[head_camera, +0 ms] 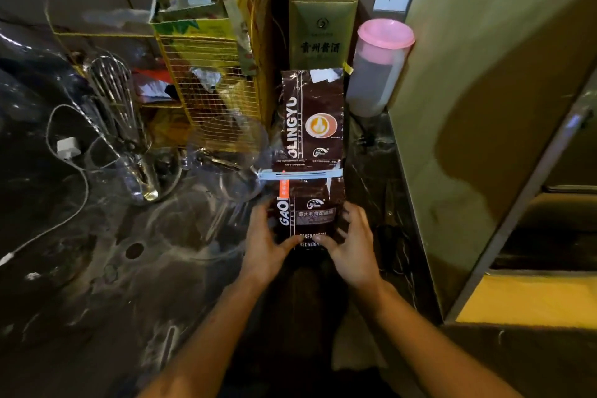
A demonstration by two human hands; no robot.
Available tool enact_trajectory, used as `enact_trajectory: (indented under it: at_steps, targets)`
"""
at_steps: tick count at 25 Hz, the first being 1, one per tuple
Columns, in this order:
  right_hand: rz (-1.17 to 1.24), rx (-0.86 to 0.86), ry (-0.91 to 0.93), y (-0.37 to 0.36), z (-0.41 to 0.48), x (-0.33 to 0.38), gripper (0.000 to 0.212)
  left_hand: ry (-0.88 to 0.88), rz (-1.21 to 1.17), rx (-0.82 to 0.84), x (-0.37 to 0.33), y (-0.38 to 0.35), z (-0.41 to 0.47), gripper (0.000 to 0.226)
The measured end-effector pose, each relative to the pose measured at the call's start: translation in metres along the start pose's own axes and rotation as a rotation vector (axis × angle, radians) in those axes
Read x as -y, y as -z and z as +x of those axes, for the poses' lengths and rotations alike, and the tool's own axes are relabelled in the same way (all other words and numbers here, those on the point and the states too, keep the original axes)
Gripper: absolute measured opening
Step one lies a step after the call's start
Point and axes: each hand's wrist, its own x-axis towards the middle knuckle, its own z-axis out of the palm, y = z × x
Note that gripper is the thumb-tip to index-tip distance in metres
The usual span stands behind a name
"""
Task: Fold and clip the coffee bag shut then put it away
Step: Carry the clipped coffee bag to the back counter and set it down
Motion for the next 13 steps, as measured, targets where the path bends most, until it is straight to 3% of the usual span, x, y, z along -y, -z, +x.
enact_trajectory:
  at_steps: [13]
  targets:
    - [0.002,0.013,0.019,-0.002,0.031,-0.030,0.071,0.036,0.014,-0.011,0.019,-0.015,0.024,0.087]
